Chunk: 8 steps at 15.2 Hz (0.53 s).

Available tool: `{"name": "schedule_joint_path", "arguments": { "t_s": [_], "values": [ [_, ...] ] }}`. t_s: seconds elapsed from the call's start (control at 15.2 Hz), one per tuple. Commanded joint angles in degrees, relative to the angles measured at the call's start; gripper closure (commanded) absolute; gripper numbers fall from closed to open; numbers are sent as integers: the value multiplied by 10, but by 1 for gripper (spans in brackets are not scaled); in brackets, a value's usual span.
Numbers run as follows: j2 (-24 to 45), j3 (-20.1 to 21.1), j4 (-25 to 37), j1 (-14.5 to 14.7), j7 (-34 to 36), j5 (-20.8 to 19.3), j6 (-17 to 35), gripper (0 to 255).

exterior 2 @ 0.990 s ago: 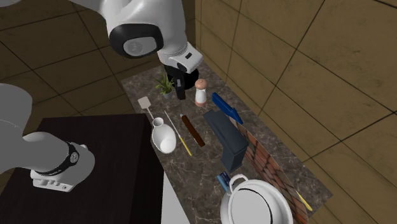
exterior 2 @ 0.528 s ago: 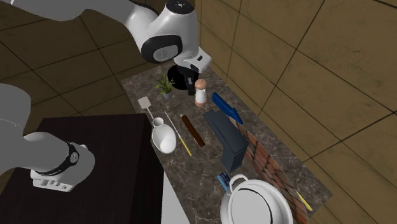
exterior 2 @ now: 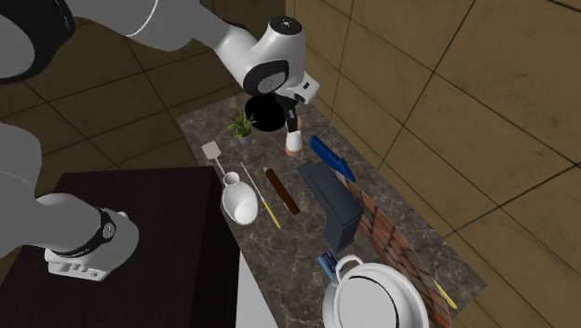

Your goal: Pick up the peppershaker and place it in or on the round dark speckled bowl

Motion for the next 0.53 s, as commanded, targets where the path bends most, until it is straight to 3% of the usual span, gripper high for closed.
{"name": "schedule_joint_path", "arguments": {
  "t_s": [0.0,0.13,0.46],
  "values": [
    [40,-2,33,17,13,-10,8,0],
    [73,-5,67,31,21,-17,8,0],
    [106,-13,76,40,26,-25,31,0]
  ]
}}
